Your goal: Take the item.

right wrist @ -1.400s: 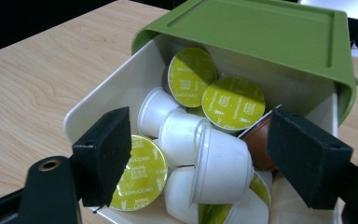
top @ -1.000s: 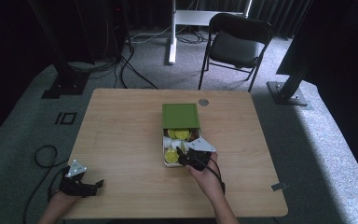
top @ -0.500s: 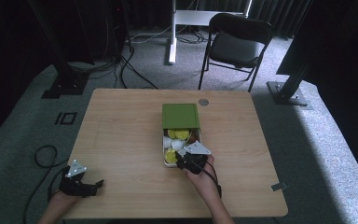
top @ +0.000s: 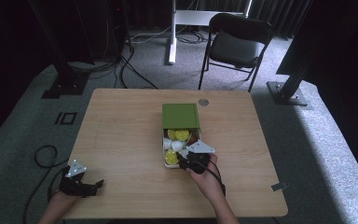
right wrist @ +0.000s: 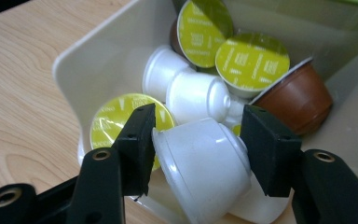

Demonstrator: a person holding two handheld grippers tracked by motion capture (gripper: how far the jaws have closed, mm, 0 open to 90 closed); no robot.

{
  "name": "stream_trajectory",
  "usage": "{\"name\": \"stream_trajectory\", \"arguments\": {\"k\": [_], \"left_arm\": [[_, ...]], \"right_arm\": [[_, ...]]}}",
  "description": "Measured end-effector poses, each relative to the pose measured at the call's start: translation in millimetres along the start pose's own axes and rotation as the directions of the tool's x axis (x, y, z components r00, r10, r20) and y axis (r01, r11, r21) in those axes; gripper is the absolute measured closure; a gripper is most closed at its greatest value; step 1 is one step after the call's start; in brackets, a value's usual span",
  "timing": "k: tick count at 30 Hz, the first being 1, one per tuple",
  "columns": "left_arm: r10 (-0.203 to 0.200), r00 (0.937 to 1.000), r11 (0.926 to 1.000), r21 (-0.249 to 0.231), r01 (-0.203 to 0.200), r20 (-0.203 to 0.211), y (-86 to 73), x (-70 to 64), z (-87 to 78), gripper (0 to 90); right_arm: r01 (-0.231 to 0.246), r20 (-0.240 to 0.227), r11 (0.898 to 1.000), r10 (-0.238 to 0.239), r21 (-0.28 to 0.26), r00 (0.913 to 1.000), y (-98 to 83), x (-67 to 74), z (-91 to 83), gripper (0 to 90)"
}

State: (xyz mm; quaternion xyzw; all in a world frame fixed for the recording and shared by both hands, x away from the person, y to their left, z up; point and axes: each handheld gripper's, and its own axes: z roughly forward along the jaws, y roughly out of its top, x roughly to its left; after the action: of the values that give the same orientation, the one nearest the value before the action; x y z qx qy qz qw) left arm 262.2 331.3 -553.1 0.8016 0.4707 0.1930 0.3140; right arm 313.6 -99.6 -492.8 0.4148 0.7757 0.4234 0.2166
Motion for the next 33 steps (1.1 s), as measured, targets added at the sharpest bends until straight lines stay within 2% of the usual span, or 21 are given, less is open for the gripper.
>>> {"name": "stream_trajectory", "arguments": {"k": [11,17,33], "left_arm": [[-0.001,1.0,1.0,-0.001,0.001,0.0,0.0,0.0,0.0,0.5],[0.0,1.0,1.0,-0.001,0.0,0.0,0.0,0.0,0.0,0.5],[0.0,1.0,1.0,-0.001,0.0,-0.001,0.0,0.0,0.0,0.5]], "right_arm": [[-0.032,-0.031,0.998,0.03,-0.057,0.9991,19.8,-4.3,-9.7,46.7],[-0.047,-0.061,0.997,0.042,-0.068,0.9972,29.7,-4.9,-12.8,46.7],[-0.039,-0.06,0.991,0.032,-0.125,0.9977,53.2,-8.2,-24.5,46.8]]}}
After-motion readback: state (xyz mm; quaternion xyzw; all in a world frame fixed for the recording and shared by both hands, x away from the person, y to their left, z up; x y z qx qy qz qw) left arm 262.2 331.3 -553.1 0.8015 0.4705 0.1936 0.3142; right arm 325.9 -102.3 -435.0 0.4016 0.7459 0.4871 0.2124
